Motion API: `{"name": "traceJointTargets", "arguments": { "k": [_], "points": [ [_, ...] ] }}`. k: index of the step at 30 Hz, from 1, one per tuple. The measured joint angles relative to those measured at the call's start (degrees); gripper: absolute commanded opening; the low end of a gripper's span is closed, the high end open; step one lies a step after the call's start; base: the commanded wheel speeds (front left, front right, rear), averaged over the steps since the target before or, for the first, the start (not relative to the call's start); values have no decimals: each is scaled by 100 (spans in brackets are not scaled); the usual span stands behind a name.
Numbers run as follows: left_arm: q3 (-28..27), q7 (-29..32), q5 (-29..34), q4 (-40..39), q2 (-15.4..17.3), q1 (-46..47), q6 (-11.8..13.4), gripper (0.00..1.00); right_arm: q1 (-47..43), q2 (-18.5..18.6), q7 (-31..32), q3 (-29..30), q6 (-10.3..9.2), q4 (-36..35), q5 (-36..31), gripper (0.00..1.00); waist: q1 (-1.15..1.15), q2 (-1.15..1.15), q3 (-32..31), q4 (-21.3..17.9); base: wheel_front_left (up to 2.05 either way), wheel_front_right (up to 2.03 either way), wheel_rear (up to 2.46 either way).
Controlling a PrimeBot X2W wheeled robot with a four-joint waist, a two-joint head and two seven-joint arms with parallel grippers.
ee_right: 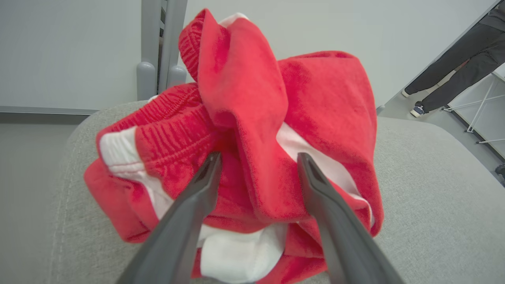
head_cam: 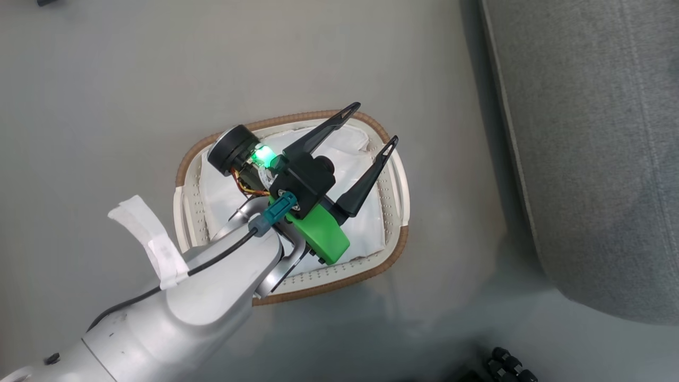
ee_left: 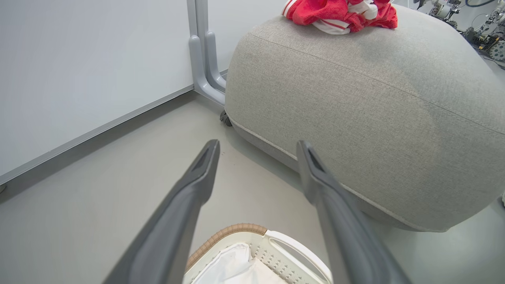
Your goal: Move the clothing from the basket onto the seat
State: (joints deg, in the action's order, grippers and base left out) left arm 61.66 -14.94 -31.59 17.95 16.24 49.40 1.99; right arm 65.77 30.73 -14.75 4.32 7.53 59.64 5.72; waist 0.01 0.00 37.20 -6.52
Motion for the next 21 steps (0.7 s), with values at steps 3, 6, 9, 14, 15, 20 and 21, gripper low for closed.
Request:
{"name": "traceJointTargets", "arguments": {
  "k": [3,6,9,14,15,20,21],
  "points": [
    [-23,0,-25,-25,31,-71,8,100,-152,-71,-21,-134,0,-225,29,100,0,0,-123,-72,0,0,0],
    [-87,-1,-68,-55,47,-136,40,100,-347,-123,-24,-258,0,-561,74,100,0,0,-279,-136,0,0,0],
    [-226,-2,-115,-69,51,-243,94,100,-569,-157,-24,-393,0,-801,126,100,0,0,-464,-189,0,0,0],
    [-649,-11,-146,-146,48,-514,162,100,-723,-330,-25,-658,0,-1013,241,100,-1,0,-852,-235,0,0,0],
    [-769,-11,-149,-159,46,-597,180,100,-739,-372,-25,-697,0,-1039,255,100,-1,0,-941,-238,0,0,0],
    [-1389,-20,-118,-203,-5,-1107,232,100,-835,-722,-24,-900,0,-1148,454,100,-1,0,-1384,-213,0,0,0],
    [-1535,-21,-102,-203,-14,-1237,237,100,-902,-803,-24,-917,0,-1178,488,100,-1,0,-1485,-199,0,0,0]
  ]
}}
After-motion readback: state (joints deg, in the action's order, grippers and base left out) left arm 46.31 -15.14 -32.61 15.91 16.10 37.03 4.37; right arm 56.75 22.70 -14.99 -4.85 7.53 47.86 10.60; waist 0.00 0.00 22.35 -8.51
